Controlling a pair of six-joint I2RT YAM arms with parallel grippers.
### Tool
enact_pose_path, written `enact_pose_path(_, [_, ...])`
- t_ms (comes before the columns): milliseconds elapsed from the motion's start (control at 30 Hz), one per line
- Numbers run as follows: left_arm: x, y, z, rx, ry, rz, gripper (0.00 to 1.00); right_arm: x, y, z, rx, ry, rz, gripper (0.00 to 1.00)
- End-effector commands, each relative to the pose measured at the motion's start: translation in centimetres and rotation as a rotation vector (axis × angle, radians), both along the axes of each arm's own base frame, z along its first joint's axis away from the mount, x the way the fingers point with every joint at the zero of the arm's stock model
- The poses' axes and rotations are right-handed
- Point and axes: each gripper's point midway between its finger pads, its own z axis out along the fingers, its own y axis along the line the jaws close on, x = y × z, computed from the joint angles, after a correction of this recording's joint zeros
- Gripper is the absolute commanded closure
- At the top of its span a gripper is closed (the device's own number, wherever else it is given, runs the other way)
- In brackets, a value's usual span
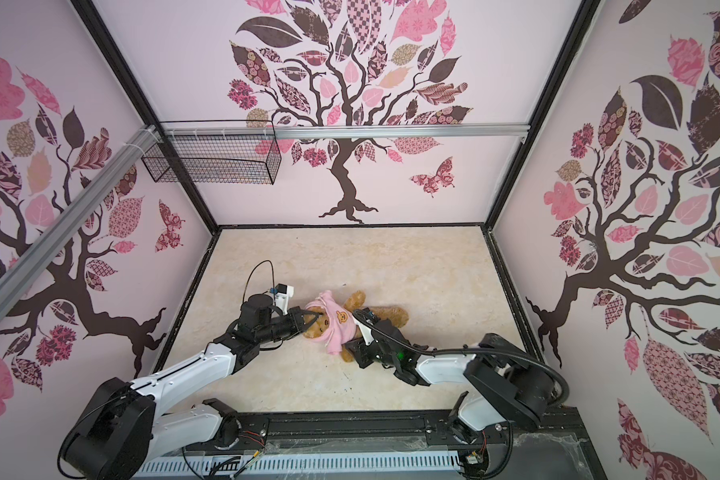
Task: Dress the teddy bear
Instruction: 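Regrasp the hoodie side near the bear's arm with right gripper while left holds hood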
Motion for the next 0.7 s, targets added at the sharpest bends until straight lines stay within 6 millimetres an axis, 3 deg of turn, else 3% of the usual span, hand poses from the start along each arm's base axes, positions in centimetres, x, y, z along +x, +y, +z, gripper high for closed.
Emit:
enact_pose_path(0, [0.1,-0.8,4.2,-0.011,-0.290,-0.101,1.00,0.0,-2.4,3.0,0.007,-0.029,0.024,0.62])
enact_pose_path(133, [-0.9,-1.4,7.2,-0.032,-0.463,-0.171,1.00,0.9,-4.5,8.7,0.185,-0.029,0.057,0.53])
enact_pose_path(300, [-2.6,-2.5,9.2,-0.003,-0.599,-0.260,1.00,2.2,-4.9,12.7,0.388,0.053,0.072,0.49])
enact_pose_path(467, [-3.6,-3.3,9.5,0.024,-0.653,-0.308,1.00,3.0,-3.9,14.0,0.512,0.097,0.086,0.50])
enact_pose_path(667, [-3.9,-3.6,9.2,0.037,-0.651,-0.318,1.00,3.4,-3.4,13.2,0.529,0.139,0.083,0.62])
